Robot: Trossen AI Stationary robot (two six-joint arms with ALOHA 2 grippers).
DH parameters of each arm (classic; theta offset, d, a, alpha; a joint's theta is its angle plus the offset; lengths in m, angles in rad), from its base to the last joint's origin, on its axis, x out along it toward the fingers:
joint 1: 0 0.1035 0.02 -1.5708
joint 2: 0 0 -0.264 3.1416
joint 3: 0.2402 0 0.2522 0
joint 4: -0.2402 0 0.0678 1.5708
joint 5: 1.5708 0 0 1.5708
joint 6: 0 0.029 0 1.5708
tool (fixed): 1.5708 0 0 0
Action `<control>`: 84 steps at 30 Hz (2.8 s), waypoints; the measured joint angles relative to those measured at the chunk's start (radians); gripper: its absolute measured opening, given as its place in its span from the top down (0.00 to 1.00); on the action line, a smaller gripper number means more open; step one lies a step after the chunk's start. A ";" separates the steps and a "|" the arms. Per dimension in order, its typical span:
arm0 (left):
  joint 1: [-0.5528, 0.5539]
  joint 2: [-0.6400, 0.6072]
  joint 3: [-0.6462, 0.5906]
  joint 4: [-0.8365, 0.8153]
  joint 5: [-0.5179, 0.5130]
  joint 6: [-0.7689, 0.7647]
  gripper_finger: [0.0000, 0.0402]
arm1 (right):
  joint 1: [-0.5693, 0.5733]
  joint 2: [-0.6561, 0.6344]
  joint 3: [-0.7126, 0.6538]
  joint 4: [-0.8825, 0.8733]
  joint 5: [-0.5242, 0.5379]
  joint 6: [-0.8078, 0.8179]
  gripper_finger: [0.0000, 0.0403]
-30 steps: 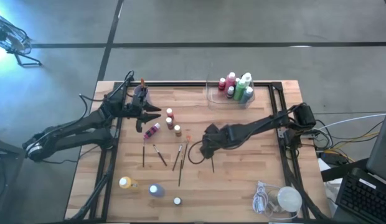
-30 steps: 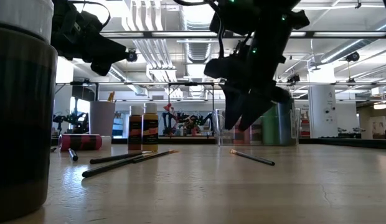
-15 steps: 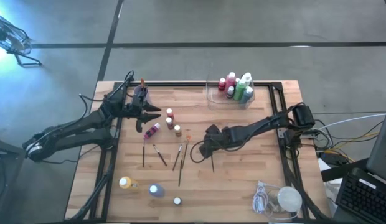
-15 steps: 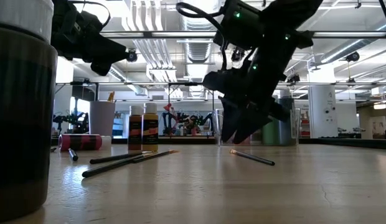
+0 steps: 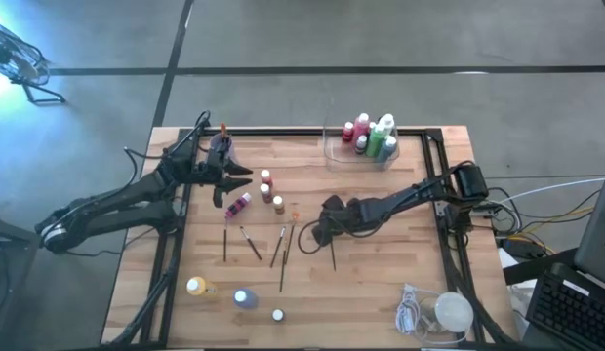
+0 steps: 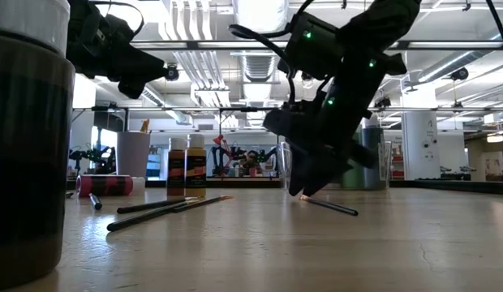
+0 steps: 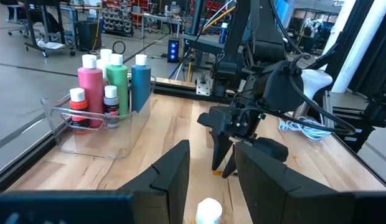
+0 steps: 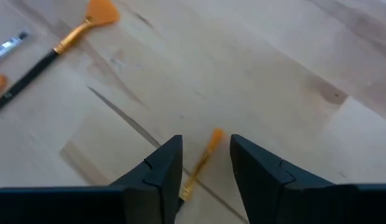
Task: Pick & Place Paint Supplies
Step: Put the gold paint brush into the violet cup
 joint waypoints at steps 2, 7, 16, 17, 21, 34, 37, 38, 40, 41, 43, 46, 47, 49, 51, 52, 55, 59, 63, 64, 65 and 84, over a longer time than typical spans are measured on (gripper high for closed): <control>0.000 0.000 0.000 0.000 0.000 0.000 0.66 | -0.001 0.000 -0.004 0.025 0.000 -0.009 0.70; 0.000 0.000 0.000 0.000 0.000 0.000 0.66 | -0.006 0.000 -0.010 0.031 0.000 -0.012 0.73; 0.000 0.000 0.000 0.000 0.000 0.000 0.66 | -0.008 0.000 -0.019 0.033 -0.003 -0.013 0.80; 0.000 0.000 0.000 0.000 0.000 0.000 0.66 | -0.008 0.000 -0.020 0.033 -0.002 -0.013 0.81; 0.000 0.000 0.000 0.000 0.000 0.000 0.66 | -0.008 0.000 -0.023 0.032 0.014 -0.016 0.83; 0.000 0.000 0.000 -0.001 0.000 0.000 0.66 | -0.010 0.000 -0.028 0.030 0.026 -0.038 0.97; 0.000 0.000 0.000 -0.001 0.000 0.000 0.66 | -0.008 -0.003 -0.023 0.030 0.024 -0.064 0.98; 0.000 0.000 0.000 -0.001 0.000 0.000 0.66 | -0.008 -0.004 -0.018 0.030 0.023 -0.076 0.98; 0.000 0.000 0.000 -0.001 0.000 0.000 0.66 | -0.007 -0.015 -0.006 0.030 0.023 -0.102 0.98; 0.000 0.000 0.000 -0.001 0.000 0.000 0.66 | -0.007 -0.020 0.004 0.030 0.023 -0.117 0.98; 0.000 0.000 0.000 -0.001 0.000 0.000 0.66 | -0.004 -0.031 0.021 0.033 0.023 -0.144 0.98; 0.000 0.000 0.000 0.000 0.000 0.000 0.66 | 0.007 -0.049 0.051 0.030 0.023 -0.187 0.98; 0.000 0.000 0.000 0.000 0.000 0.000 0.66 | 0.012 -0.058 0.062 0.031 0.023 -0.204 0.98; 0.000 0.000 0.000 0.000 0.000 0.000 0.66 | 0.021 -0.069 0.086 0.028 0.023 -0.235 0.98; 0.000 0.000 0.000 0.001 0.000 0.000 0.66 | 0.033 -0.078 0.112 0.028 0.029 -0.267 0.98; -0.001 0.000 0.000 -0.001 0.000 0.000 0.66 | 0.039 -0.081 0.124 0.020 0.041 -0.283 0.98; -0.001 0.000 0.000 -0.002 0.001 -0.004 0.66 | 0.052 -0.091 0.157 0.024 0.048 -0.327 0.98; -0.002 0.000 0.000 0.002 0.006 -0.010 0.66 | 0.066 -0.100 0.196 0.021 0.083 -0.383 0.98; -0.006 0.000 0.000 0.012 0.006 -0.012 0.66 | 0.077 -0.117 0.232 0.021 0.162 -0.452 0.98; -0.008 0.000 0.000 0.016 0.006 -0.012 0.66 | 0.079 -0.124 0.245 0.023 0.186 -0.472 0.98; -0.009 0.000 0.000 0.020 0.007 -0.013 0.66 | 0.083 -0.126 0.256 0.027 0.208 -0.493 0.98; -0.213 0.070 -0.001 0.212 0.007 0.037 0.66 | 0.130 -0.122 0.432 0.238 0.261 -0.927 0.98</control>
